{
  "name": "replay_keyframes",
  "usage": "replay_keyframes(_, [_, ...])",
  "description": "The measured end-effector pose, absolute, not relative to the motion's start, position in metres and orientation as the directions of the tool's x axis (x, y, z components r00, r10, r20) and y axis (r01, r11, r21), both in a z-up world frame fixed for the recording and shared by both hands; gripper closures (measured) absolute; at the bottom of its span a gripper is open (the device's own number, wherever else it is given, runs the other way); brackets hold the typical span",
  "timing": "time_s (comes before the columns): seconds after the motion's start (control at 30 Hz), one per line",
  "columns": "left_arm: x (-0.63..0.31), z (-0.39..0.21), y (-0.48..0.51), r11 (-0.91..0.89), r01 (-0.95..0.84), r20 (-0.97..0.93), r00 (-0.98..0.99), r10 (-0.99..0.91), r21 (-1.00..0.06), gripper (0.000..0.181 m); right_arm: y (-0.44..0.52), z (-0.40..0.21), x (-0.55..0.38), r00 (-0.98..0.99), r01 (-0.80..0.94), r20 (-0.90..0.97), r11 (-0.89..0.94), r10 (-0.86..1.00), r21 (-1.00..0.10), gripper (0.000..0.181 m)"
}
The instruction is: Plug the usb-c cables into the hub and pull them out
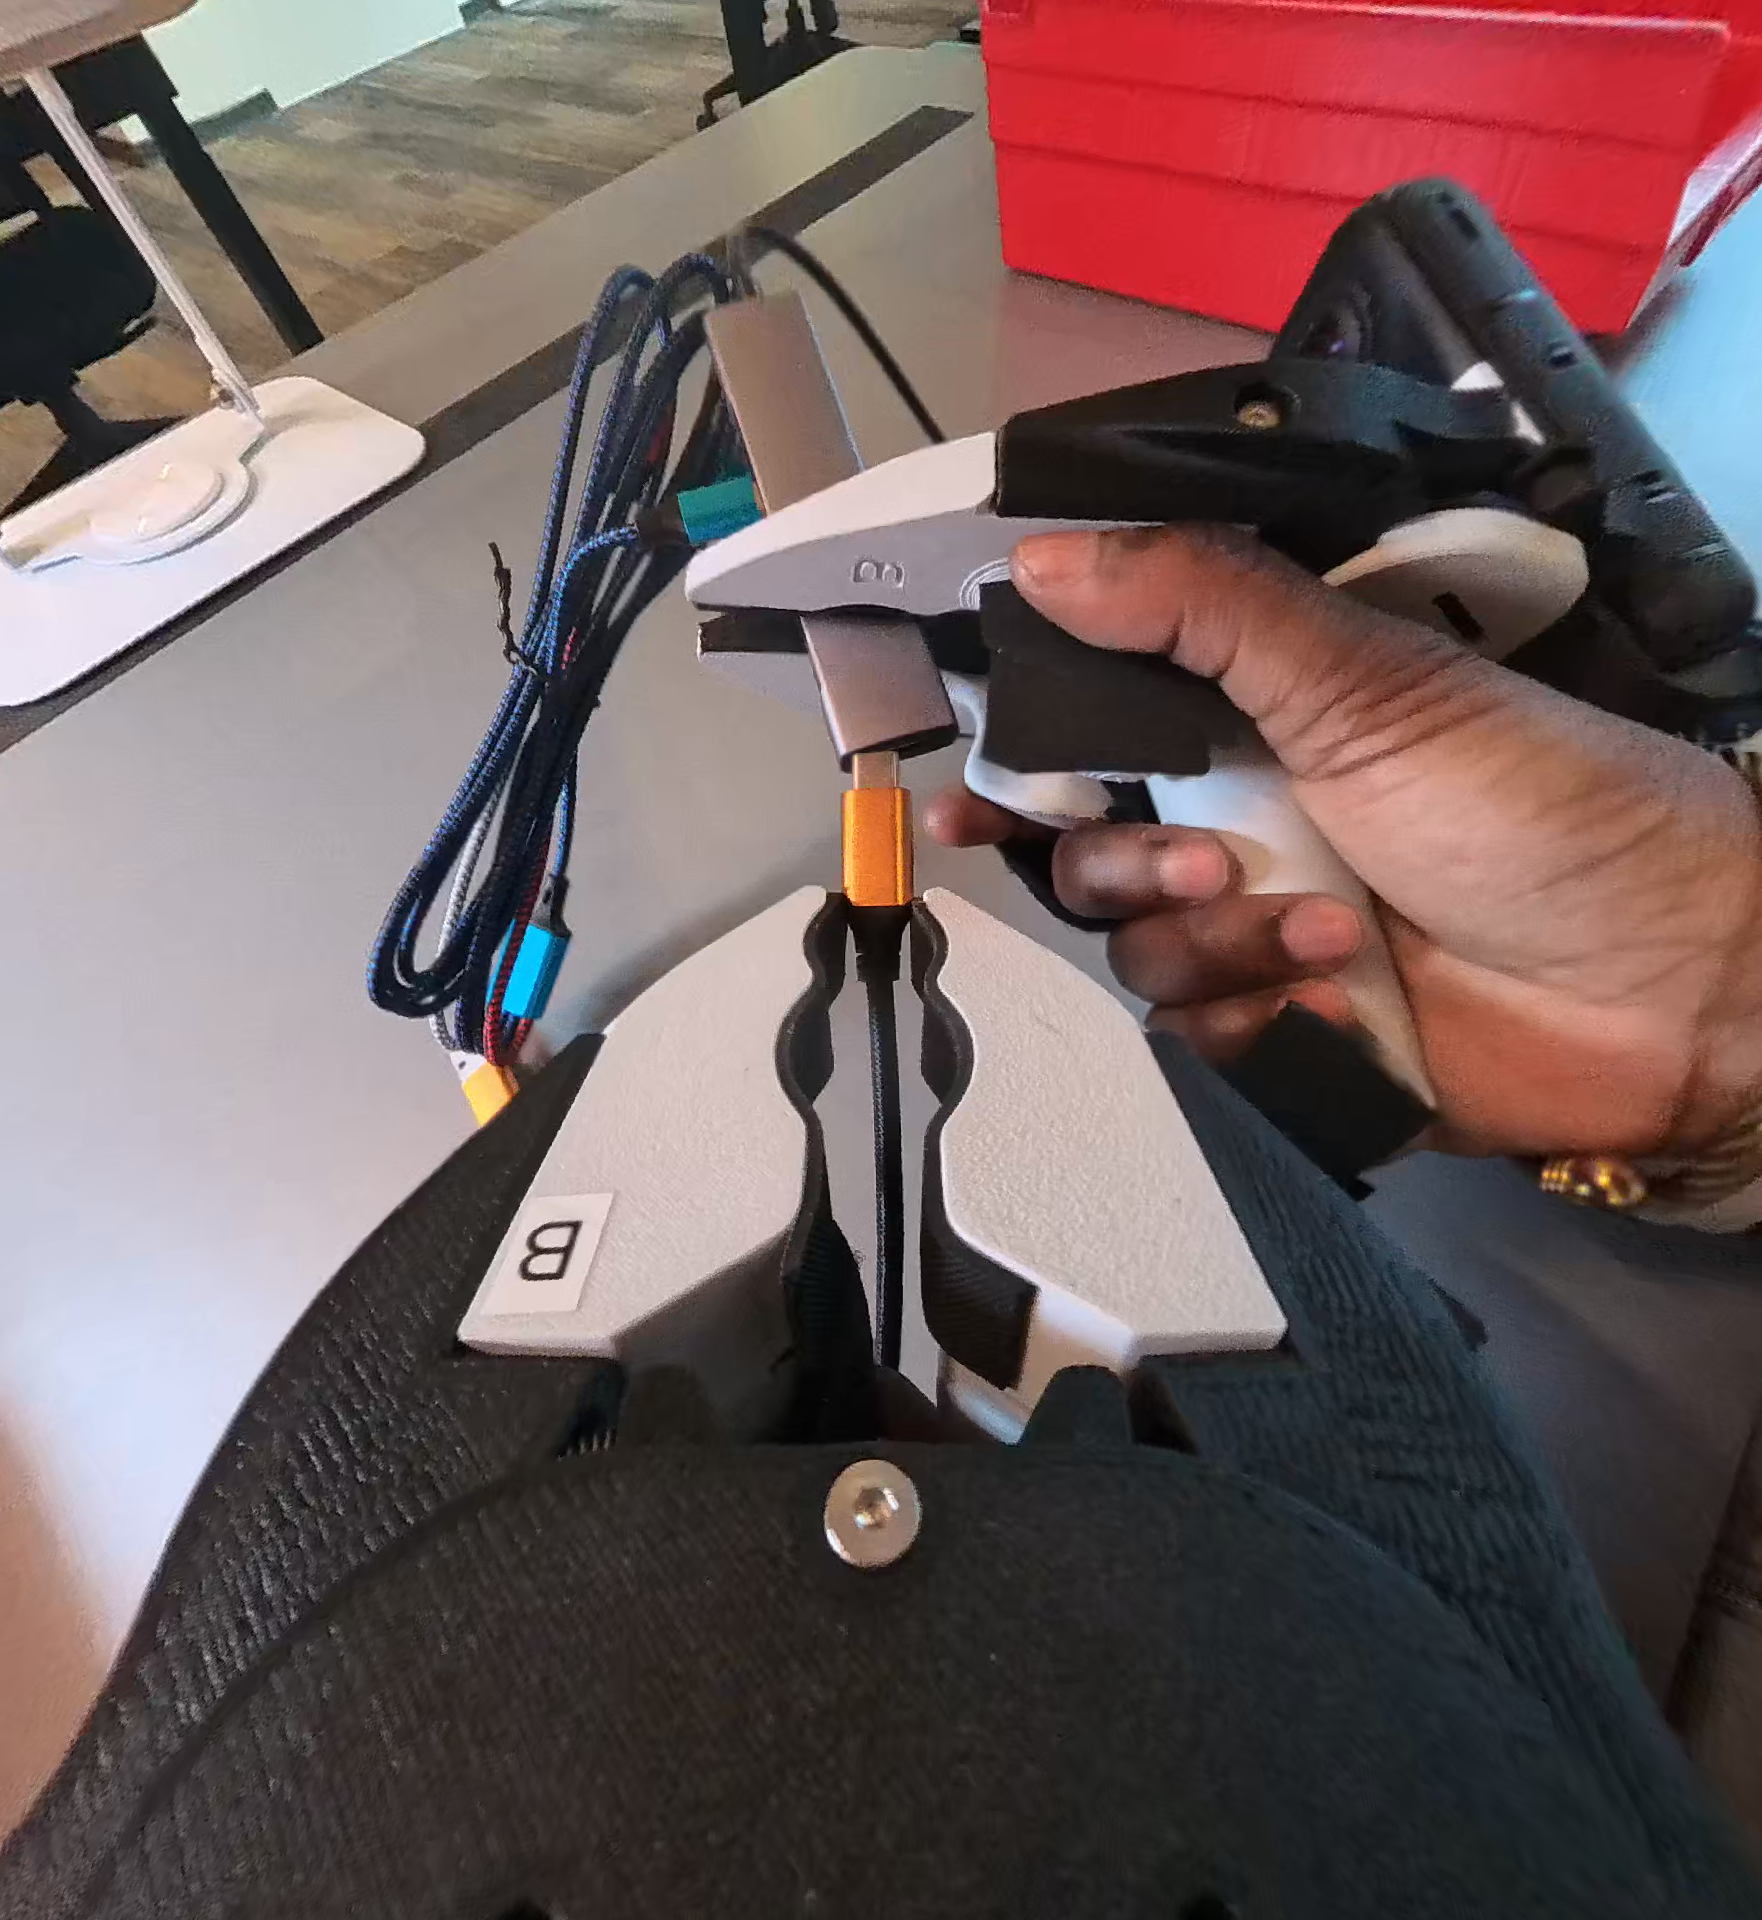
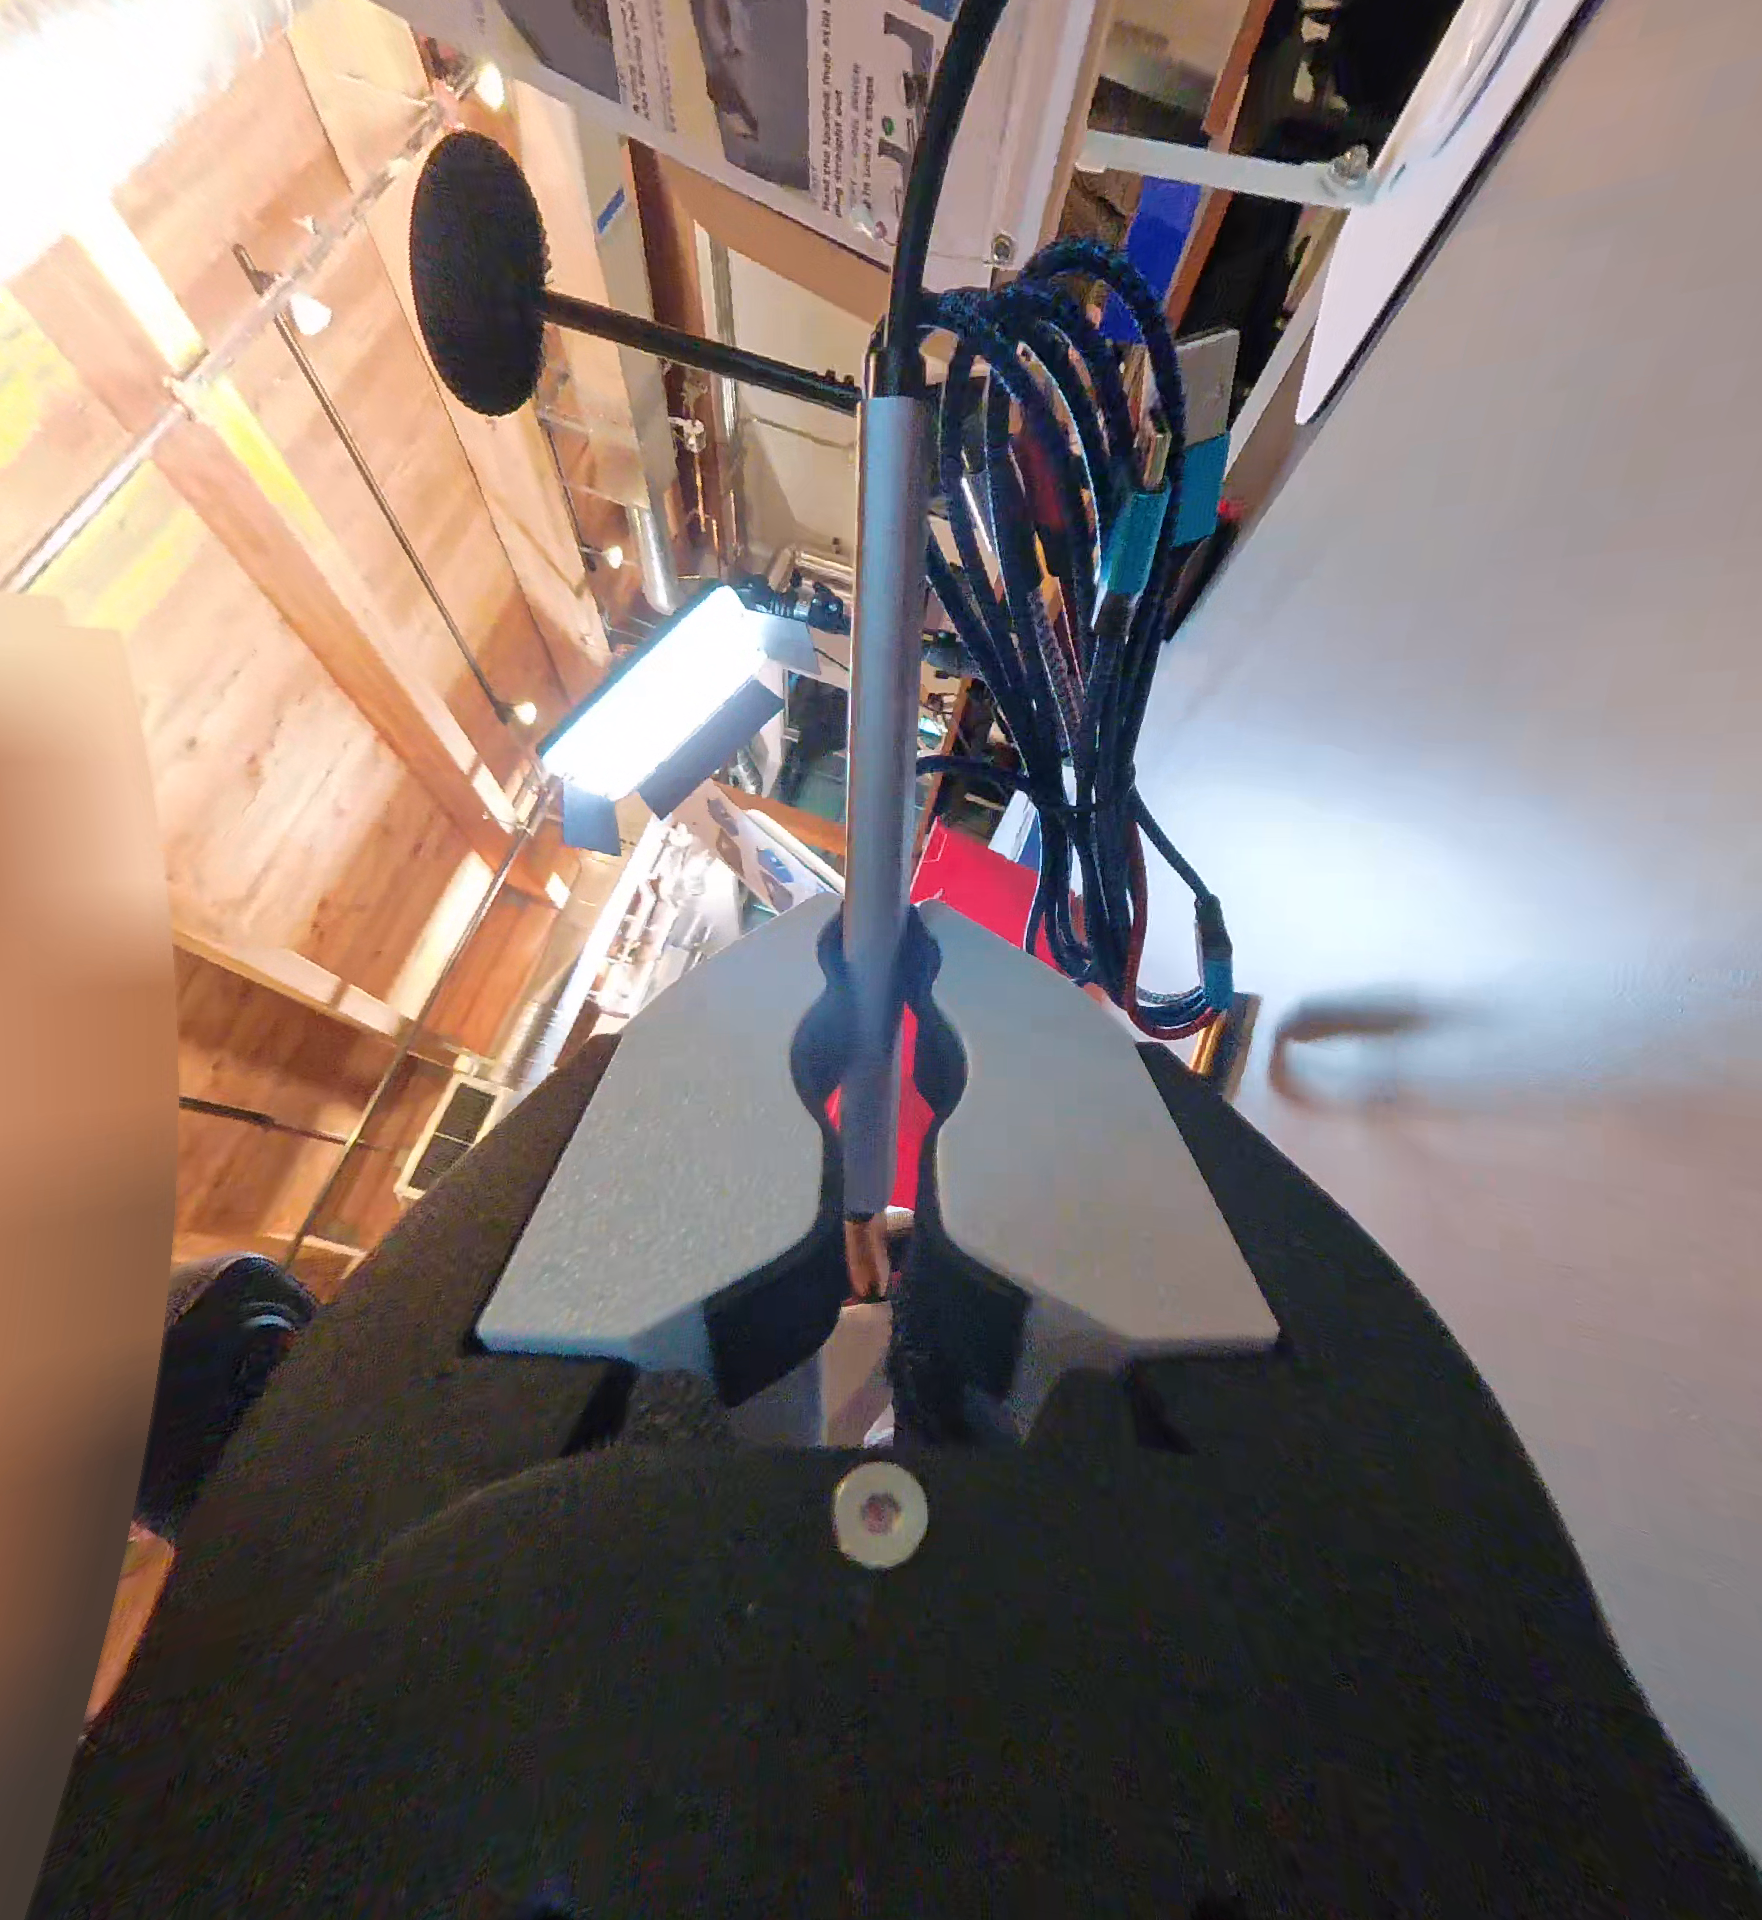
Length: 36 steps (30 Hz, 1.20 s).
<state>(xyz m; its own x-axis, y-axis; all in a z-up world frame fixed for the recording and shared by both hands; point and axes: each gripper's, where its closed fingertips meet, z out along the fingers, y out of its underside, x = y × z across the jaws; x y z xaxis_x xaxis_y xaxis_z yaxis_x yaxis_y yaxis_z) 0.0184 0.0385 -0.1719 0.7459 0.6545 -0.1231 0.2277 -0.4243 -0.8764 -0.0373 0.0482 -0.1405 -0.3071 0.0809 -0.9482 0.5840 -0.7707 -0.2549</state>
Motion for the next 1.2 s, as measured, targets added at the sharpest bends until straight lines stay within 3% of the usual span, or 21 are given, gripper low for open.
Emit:
replay_keyframes(0.43, [0.014, -0.171, 0.047, -0.391, 0.224, -0.132, 0.7, 0.702, -0.893, 0.169, 0.054, -0.134, -0.04, -0.385, 0.447, -0.907, -0.825, 0.171, -0.345, 0.173])
replay_keyframes(0.73, [0.011, -0.158, 0.047, -0.253, 0.211, -0.056, 0.654, 0.755, -0.944, 0.17, 0.044, -0.113, -0.038, -0.528, 0.352, -0.799, -0.783, 0.286, -0.513, 0.172])
replay_keyframes(1.2, [0.005, -0.141, 0.041, -0.153, 0.135, -0.038, 0.616, 0.787, -0.979, 0.17, 0.036, -0.095, -0.039, -0.59, 0.363, -0.772, -0.776, 0.238, -0.516, 0.172])
